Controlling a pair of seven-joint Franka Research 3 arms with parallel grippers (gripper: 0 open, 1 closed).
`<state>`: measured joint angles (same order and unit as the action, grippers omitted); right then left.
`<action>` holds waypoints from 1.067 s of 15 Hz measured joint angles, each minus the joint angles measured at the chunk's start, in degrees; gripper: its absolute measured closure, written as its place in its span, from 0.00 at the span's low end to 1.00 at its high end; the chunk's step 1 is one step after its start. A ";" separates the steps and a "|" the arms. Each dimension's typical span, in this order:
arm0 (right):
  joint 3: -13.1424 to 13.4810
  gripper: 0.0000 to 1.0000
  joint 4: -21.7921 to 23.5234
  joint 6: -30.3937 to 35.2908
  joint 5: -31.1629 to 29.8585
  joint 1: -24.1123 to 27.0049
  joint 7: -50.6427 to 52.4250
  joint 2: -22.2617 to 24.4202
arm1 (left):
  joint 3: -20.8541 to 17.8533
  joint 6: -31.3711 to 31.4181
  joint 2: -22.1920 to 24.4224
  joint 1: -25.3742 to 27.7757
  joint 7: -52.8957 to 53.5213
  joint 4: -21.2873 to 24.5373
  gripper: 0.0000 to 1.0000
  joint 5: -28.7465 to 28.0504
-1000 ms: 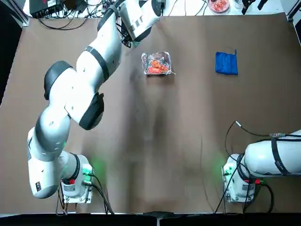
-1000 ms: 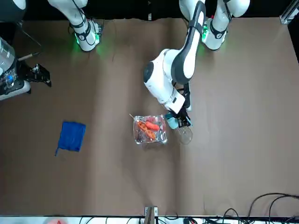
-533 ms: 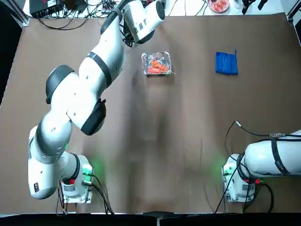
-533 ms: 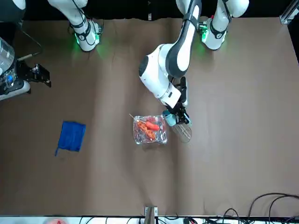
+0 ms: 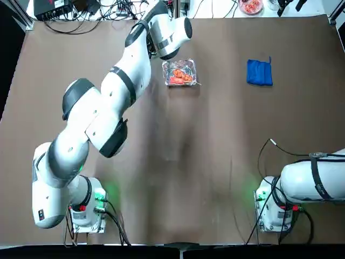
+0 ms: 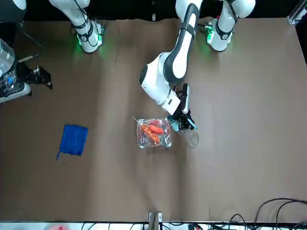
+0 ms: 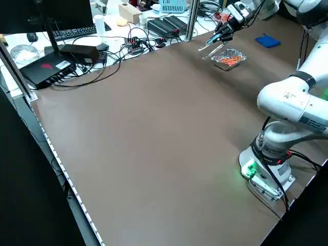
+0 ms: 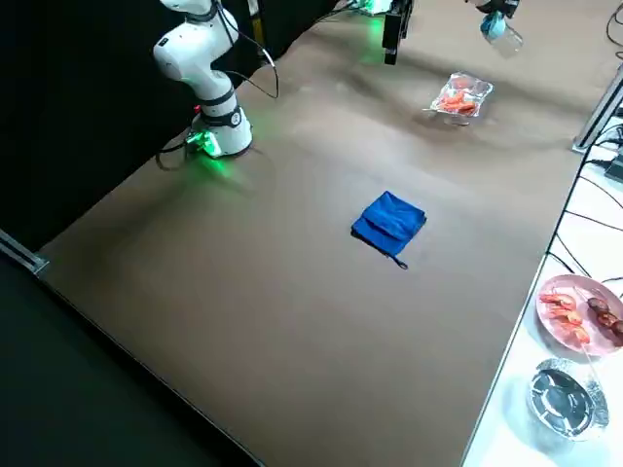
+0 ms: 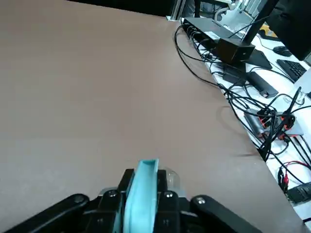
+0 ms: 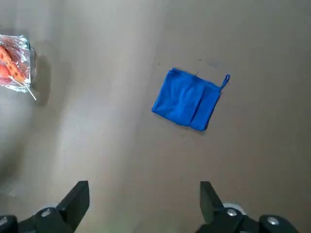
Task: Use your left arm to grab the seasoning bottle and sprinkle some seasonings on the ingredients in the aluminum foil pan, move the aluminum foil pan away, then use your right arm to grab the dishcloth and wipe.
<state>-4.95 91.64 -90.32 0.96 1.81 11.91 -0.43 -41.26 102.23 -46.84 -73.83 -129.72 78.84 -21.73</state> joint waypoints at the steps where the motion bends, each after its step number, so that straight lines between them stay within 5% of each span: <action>1: 0.00 0.00 0.00 0.00 0.00 0.00 0.00 0.00 | 0.01 0.02 -0.13 -0.02 0.72 -0.03 0.77 -0.12; 16: 0.00 0.00 0.00 -0.01 0.00 0.00 0.00 0.00 | 0.25 0.07 -2.12 -0.61 3.96 -0.82 0.77 -0.57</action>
<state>-4.95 91.64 -90.32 0.96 1.80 11.91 -0.43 -41.01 102.30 -48.96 -74.44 -125.76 78.02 -22.30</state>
